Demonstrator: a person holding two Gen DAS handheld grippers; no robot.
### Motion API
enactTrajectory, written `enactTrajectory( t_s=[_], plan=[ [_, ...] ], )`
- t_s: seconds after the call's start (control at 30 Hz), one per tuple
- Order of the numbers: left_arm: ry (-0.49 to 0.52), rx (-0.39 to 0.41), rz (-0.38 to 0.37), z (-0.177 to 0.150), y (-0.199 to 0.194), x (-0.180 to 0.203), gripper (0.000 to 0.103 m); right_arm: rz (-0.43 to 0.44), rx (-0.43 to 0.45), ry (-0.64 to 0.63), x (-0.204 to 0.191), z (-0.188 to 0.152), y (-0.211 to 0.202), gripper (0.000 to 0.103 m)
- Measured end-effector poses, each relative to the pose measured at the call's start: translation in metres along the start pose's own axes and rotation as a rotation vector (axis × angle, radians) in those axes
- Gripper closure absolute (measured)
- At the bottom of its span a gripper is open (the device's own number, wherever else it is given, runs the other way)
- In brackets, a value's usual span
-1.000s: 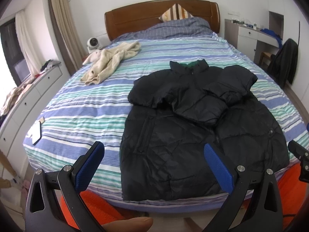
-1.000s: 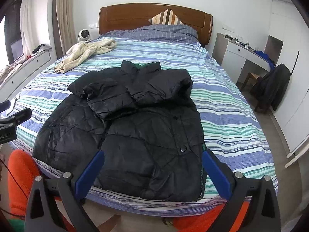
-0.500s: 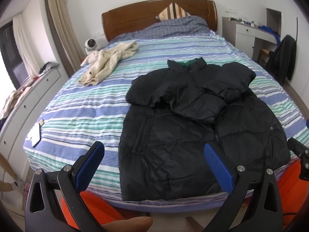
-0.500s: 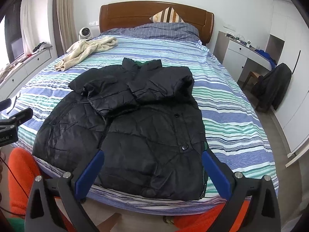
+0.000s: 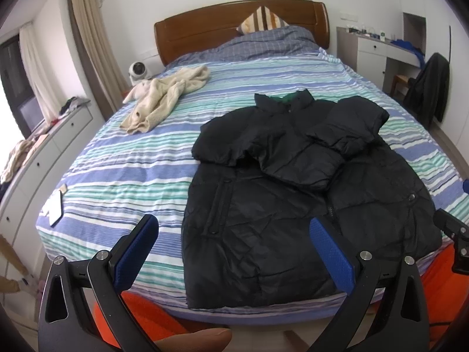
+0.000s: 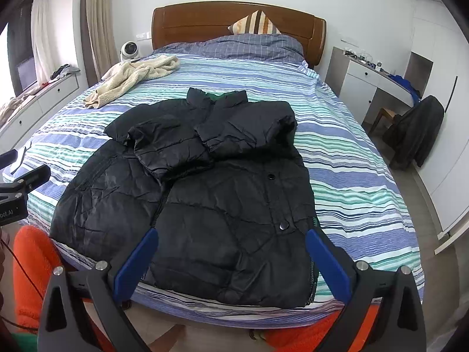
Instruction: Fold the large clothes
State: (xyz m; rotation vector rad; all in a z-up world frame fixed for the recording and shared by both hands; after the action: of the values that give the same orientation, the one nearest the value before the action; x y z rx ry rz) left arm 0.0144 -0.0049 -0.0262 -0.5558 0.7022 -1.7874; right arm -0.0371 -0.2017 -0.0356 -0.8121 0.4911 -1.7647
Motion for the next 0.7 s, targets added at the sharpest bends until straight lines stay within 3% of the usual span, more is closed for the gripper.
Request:
enactTrajectory(
  t_s=[0.63, 0.7],
  plan=[
    [0.005, -0.005, 0.006, -0.0011, -0.0028, -0.0007, 0.0, 0.013, 0.002, 0.007, -0.0014, -0.0044, -0.0038, 0.0],
    [0.0, 0.022, -0.022, -0.0022, -0.0061, -0.0004, 0.0, 0.01, 0.008, 0.013, -0.0004, -0.0045, -0.0044, 0.0]
  ],
)
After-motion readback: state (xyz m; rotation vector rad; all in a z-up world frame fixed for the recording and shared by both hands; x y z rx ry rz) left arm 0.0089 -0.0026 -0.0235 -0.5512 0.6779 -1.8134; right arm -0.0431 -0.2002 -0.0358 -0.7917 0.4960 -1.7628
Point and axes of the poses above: each gripper's, at about its wrist camera, not at the fingertips, and y roughly the way its jaws point, x to its right, z to its top, the point moved 2 cm from there along y, roughly the way its jaws point, and after that the axes turned 15 degrees about -z, right-handed, at the moved point
